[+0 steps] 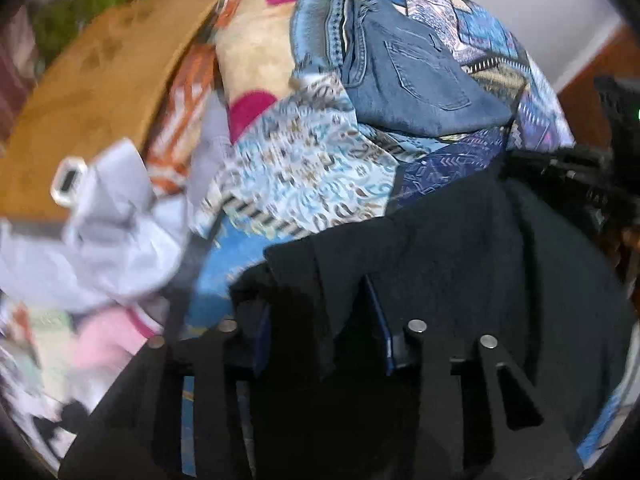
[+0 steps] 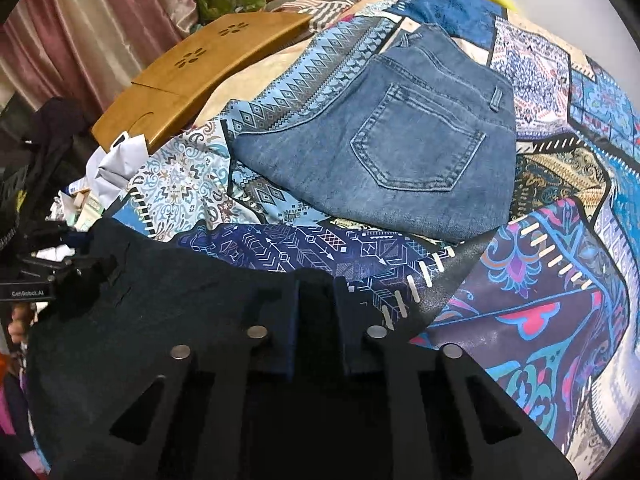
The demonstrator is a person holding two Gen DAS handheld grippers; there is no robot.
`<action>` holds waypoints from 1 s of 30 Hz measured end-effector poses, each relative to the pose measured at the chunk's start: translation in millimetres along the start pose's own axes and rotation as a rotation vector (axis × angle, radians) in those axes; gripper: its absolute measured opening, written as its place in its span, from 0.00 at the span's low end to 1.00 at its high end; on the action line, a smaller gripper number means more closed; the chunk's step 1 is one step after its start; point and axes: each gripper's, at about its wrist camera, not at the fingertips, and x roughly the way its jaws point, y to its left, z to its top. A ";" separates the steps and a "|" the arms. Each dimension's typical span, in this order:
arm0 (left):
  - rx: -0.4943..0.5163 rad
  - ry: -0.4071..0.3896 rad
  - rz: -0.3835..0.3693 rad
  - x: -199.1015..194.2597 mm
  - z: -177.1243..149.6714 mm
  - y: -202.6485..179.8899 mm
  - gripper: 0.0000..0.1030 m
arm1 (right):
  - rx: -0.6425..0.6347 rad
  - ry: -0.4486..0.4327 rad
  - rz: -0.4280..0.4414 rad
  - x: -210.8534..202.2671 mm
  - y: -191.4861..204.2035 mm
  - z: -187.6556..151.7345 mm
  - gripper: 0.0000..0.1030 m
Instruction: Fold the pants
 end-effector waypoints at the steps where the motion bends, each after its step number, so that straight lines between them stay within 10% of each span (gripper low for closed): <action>1: 0.010 -0.003 0.038 -0.2 2.7 -0.5 0.37 | -0.004 -0.003 -0.010 0.1 0.5 0.2 0.10; 5: 0.014 -0.014 0.352 7.0 16.3 10.3 0.02 | -0.014 0.000 -0.058 3.6 3.1 0.2 0.10; 10: -0.164 0.021 0.136 1.8 8.5 46.6 0.03 | -0.029 -0.009 -0.098 -5.2 10.3 -1.3 0.12; 15: -0.137 -0.069 0.149 -41.8 -7.8 37.4 0.52 | -0.012 -0.041 -0.093 -34.2 17.2 -10.4 0.24; 20: -0.127 -0.118 0.107 -78.9 -24.1 21.9 0.81 | 0.012 -0.149 -0.076 -84.5 30.4 -27.0 0.49; 30: -0.250 0.039 -0.016 -60.9 -83.0 15.6 0.86 | 0.006 -0.227 -0.072 -141.9 55.3 -96.1 0.59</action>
